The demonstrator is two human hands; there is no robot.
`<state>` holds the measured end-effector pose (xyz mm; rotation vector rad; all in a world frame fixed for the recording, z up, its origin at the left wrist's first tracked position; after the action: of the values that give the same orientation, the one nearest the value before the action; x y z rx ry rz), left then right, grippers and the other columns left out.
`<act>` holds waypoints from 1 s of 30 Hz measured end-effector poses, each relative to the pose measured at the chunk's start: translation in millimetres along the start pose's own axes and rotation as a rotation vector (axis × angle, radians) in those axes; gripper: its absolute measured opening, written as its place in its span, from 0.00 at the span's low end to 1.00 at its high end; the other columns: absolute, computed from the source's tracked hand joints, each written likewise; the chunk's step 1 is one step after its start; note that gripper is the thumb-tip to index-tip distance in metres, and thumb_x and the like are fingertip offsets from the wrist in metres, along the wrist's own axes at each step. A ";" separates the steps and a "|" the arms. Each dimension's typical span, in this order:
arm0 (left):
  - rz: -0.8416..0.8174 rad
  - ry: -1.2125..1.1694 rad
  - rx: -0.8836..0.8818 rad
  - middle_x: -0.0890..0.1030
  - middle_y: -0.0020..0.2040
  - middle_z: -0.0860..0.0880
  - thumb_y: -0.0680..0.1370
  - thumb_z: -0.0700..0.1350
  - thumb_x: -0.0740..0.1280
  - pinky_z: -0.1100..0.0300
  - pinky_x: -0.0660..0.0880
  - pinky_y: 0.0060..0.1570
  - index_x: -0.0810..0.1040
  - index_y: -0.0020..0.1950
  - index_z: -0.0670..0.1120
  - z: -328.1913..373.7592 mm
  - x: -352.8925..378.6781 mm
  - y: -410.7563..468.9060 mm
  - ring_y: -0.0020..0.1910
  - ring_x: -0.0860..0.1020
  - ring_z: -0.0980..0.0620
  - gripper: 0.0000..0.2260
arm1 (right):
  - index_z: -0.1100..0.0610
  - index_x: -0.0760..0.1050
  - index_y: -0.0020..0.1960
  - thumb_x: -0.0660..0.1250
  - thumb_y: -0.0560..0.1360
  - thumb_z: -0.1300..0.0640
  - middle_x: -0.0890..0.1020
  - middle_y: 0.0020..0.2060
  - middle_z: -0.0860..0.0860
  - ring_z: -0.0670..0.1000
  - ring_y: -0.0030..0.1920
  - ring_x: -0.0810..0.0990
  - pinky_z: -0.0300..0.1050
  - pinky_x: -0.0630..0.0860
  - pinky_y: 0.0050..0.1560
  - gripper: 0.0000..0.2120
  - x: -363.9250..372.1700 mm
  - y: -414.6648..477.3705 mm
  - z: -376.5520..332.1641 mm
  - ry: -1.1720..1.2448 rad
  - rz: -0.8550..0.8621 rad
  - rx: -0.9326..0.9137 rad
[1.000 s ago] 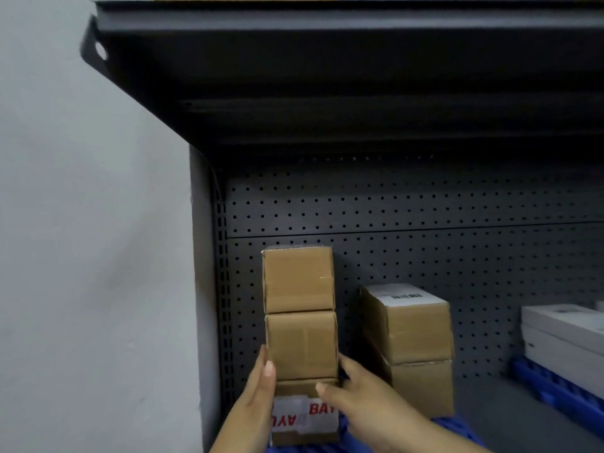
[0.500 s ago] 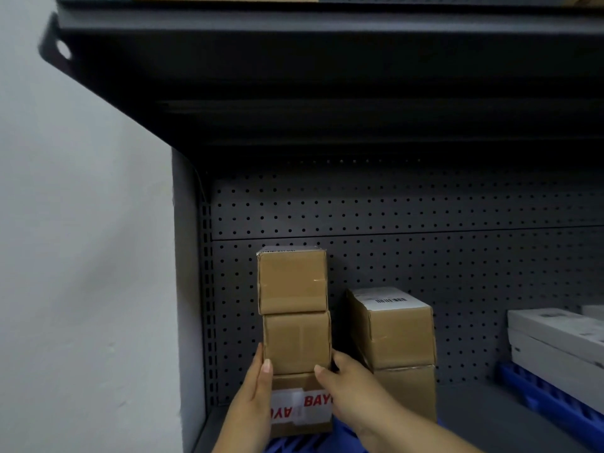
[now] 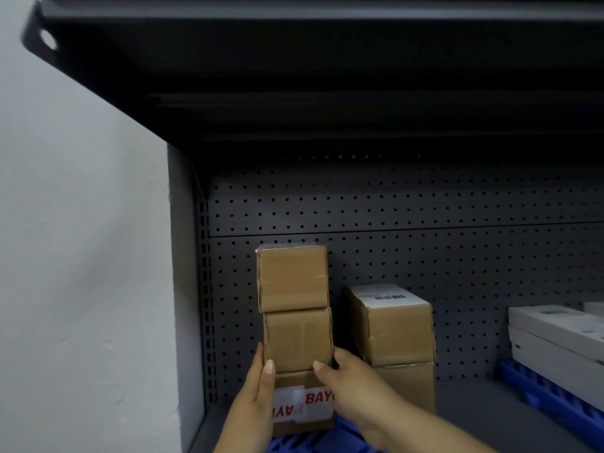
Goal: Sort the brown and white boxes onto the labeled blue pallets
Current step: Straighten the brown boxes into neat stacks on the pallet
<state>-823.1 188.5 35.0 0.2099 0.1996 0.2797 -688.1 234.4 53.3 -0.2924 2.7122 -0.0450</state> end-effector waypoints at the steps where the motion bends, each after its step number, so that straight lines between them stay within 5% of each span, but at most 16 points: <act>1: -0.006 0.000 -0.001 0.68 0.68 0.54 0.76 0.58 0.51 0.67 0.67 0.52 0.54 0.74 0.57 1.2 0.0 -0.8 0.53 0.72 0.60 0.26 | 0.48 0.57 0.74 0.60 0.75 0.44 0.74 0.66 0.49 0.48 0.59 0.76 0.46 0.75 0.61 0.30 -0.1 0.2 0.2 -0.001 -0.004 0.001; 3: -0.006 -0.005 -0.006 0.68 0.67 0.54 0.75 0.59 0.51 0.67 0.69 0.52 0.54 0.74 0.57 5.3 -0.6 -3.2 0.53 0.73 0.60 0.27 | 0.48 0.55 0.75 0.62 0.72 0.42 0.74 0.66 0.49 0.48 0.59 0.76 0.47 0.74 0.62 0.34 -1.1 -3.5 -1.4 0.010 -0.036 0.004; 7: 0.040 -0.012 0.005 0.59 0.75 0.54 0.74 0.62 0.49 0.59 0.58 0.68 0.51 0.74 0.58 17.5 -8.0 -6.9 0.72 0.61 0.52 0.29 | 0.46 0.50 0.76 0.64 0.68 0.36 0.68 0.71 0.49 0.52 0.67 0.70 0.51 0.68 0.68 0.43 -11.8 -15.1 -15.1 0.021 -0.045 -0.049; 11: 0.118 -0.021 0.150 0.61 0.72 0.58 0.69 0.67 0.48 0.54 0.58 0.68 0.51 0.73 0.63 38.6 -16.0 1.3 0.72 0.59 0.54 0.32 | 0.47 0.49 0.76 0.61 0.73 0.38 0.60 0.75 0.49 0.52 0.73 0.61 0.49 0.62 0.69 0.38 -29.0 -27.2 -44.4 0.179 0.124 -0.277; 15: 0.091 -0.143 0.202 0.65 0.66 0.63 0.68 0.71 0.53 0.56 0.65 0.65 0.57 0.71 0.65 48.8 -14.2 15.3 0.65 0.66 0.59 0.31 | 0.47 0.56 0.75 0.60 0.65 0.27 0.65 0.73 0.49 0.53 0.71 0.65 0.57 0.65 0.69 0.45 -26.8 -16.4 -62.1 0.263 0.164 -0.318; 23: 0.027 -0.237 0.191 0.75 0.64 0.56 0.57 0.79 0.57 0.48 0.71 0.63 0.65 0.65 0.69 42.6 -9.4 27.8 0.62 0.74 0.54 0.38 | 0.49 0.70 0.67 0.58 0.75 0.38 0.79 0.60 0.48 0.52 0.60 0.76 0.55 0.71 0.63 0.26 -21.9 0.0 -57.5 0.288 0.162 -0.294; 30: 0.016 -0.248 0.189 0.76 0.63 0.55 0.58 0.79 0.56 0.47 0.71 0.62 0.65 0.66 0.67 40.7 -10.4 29.9 0.61 0.75 0.53 0.39 | 0.49 0.70 0.67 0.58 0.76 0.40 0.79 0.59 0.48 0.52 0.60 0.76 0.54 0.71 0.64 0.23 -20.8 1.8 -57.0 0.301 0.157 -0.303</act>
<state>-831.3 206.4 82.7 0.4306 -0.0223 0.2478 -692.8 239.8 113.5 -0.1681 3.0304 0.4011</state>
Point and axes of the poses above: each hand's wrist, its own y-axis towards the middle knuckle, its own x-axis out of the palm, z = x × y, the point moved 2 cm from there along y, towards the middle knuckle
